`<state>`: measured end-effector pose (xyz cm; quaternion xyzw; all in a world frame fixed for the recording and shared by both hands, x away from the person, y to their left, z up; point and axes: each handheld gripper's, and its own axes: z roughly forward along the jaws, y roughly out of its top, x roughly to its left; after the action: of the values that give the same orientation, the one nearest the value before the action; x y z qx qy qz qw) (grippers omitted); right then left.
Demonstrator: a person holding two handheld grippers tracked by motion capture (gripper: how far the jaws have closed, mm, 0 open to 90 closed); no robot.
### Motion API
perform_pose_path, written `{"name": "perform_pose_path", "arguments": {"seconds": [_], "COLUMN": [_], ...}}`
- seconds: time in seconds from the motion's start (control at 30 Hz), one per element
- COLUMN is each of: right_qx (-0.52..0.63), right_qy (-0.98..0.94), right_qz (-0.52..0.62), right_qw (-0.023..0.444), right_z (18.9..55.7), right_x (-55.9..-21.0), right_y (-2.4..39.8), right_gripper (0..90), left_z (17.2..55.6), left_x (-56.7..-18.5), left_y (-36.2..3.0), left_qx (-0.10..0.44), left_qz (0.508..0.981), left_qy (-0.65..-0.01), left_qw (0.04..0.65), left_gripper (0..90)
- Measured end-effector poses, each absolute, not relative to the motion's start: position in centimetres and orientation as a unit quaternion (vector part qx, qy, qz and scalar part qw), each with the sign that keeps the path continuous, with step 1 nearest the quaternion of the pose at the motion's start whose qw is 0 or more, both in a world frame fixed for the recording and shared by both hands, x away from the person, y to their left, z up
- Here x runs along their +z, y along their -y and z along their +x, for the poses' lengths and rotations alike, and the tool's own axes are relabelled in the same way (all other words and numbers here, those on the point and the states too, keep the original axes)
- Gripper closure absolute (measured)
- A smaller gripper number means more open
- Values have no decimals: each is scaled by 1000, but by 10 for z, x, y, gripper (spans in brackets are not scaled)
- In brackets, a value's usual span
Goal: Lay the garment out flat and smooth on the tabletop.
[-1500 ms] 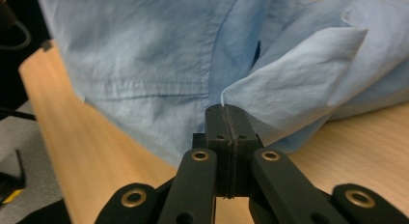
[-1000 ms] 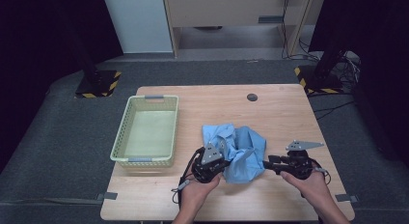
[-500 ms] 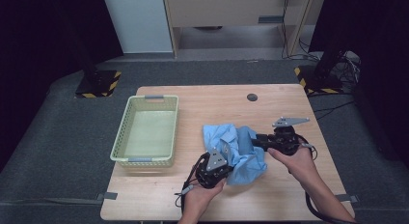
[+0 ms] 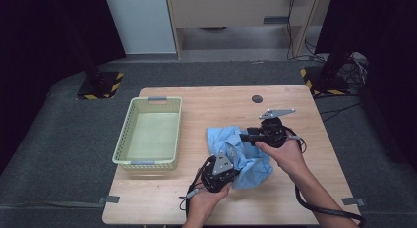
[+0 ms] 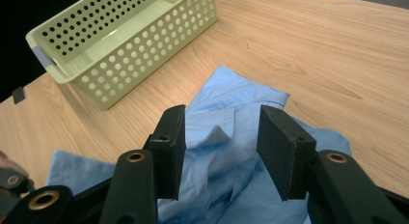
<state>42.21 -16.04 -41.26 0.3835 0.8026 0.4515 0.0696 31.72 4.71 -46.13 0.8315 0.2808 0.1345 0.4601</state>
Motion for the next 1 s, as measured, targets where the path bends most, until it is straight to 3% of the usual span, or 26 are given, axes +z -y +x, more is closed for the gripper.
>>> {"name": "perform_pose_path", "arguments": {"seconds": [0.57,0.67,0.83,1.0], "right_qx": [426,423,428,426], "right_qy": [-811,-813,-816,-821], "right_qz": [396,397,387,377], "right_qw": [55,51,48,50], "right_z": [434,433,429,426], "right_x": [-419,-423,-424,-423], "right_y": [147,145,145,146], "right_gripper": [560,637,884,900], "left_z": [318,319,319,320], "left_x": [-462,-463,-463,-463], "left_y": [-48,-49,-49,-50], "left_qx": [136,137,137,138], "left_qz": [831,831,831,830], "left_qy": [-281,-282,-284,-285], "left_qw": [460,460,459,459], "left_gripper": [870,869,868,865]}}
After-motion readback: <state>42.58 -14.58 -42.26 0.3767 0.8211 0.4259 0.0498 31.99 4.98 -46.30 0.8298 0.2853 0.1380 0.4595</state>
